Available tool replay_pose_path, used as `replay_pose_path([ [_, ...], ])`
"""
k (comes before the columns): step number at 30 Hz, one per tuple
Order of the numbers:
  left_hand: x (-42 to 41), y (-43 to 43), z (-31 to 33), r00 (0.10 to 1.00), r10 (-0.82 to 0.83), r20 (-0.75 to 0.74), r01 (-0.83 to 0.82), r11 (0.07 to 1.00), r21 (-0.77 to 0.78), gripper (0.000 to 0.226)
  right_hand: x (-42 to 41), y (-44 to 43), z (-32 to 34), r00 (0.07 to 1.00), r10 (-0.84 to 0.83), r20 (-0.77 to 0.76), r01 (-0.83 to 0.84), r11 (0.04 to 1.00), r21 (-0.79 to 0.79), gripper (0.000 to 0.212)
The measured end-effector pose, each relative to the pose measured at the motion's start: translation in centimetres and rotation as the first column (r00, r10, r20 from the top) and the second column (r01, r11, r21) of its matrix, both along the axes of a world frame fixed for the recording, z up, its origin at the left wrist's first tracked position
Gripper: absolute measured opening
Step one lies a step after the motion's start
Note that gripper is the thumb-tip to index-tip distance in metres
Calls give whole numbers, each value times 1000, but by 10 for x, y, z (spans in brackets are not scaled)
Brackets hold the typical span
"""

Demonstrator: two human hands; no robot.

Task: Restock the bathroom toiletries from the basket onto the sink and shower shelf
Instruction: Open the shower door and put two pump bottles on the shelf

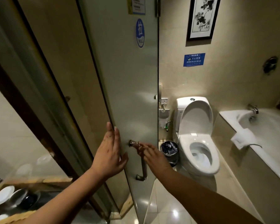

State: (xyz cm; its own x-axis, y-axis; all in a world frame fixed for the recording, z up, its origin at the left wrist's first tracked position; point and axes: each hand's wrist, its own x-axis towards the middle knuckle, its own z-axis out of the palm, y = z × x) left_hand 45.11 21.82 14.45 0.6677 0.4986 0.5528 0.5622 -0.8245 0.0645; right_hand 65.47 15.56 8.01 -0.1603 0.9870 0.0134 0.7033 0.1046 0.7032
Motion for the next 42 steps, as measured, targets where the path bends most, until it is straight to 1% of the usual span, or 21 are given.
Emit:
replay_pose_path([
  [2,0,-7,5,997,-67,-23,65,996,-68,128,4,-4,-1,998,14,64,-14,1000,-8,46],
  [5,7,-14,9,988,-153,-34,149,983,-106,124,9,-19,-7,998,-36,-43,32,995,-95,44],
  [6,12,-18,9,982,-188,-27,184,977,-111,123,9,-28,-11,995,-56,-81,49,995,-92,47],
  [8,26,-28,9,963,-271,3,269,955,-124,120,9,-46,-19,980,-111,-164,114,993,9,61],
  [10,40,-37,9,942,-336,24,336,929,-154,116,14,-67,-25,925,-141,-352,193,974,117,72],
  [12,53,-43,11,921,-388,24,387,909,-154,109,22,-85,-23,872,-65,-484,173,968,180,81],
  [14,69,-47,17,900,-436,12,434,892,-126,103,30,-98,-13,845,34,-533,129,956,265,85],
  [16,89,-49,23,874,-485,-6,483,871,-92,100,38,-108,-3,831,57,-553,141,940,309,80],
  [18,113,-51,26,853,-519,-46,517,855,-45,95,48,-118,-2,844,42,-535,157,934,321,77],
  [20,139,-52,27,839,-537,-86,537,843,-17,95,59,-125,-6,860,-34,-509,219,926,309,78],
  [21,153,-51,26,836,-538,-106,541,841,0,97,67,-128,-7,853,-81,-515,269,914,303,81],
  [23,182,-55,28,839,-529,-127,535,844,21,101,85,-134,-6,823,-159,-546,362,887,286,88],
  [24,195,-57,30,845,-516,-137,525,851,29,100,93,-136,-6,800,-181,-572,397,875,278,88],
  [27,230,-70,33,853,-487,-186,499,866,19,95,119,-148,0,721,-241,-650,492,838,235,79],
  [29,249,-77,36,858,-465,-217,479,878,13,94,136,-155,6,709,-262,-655,517,824,230,75],
  [32,281,-78,42,874,-427,-231,438,899,-3,96,166,-163,21,725,-309,-615,535,815,221,75],
  [35,310,-66,45,894,-379,-238,381,924,-41,104,196,-158,33,745,-351,-567,549,805,223,76],
  [38,338,-50,44,879,-388,-276,387,920,-62,107,223,-148,40,745,-391,-541,573,791,217,77],
  [42,369,-41,48,866,-394,-307,406,914,-26,104,256,-140,38,731,-429,-531,607,764,219,79],
])
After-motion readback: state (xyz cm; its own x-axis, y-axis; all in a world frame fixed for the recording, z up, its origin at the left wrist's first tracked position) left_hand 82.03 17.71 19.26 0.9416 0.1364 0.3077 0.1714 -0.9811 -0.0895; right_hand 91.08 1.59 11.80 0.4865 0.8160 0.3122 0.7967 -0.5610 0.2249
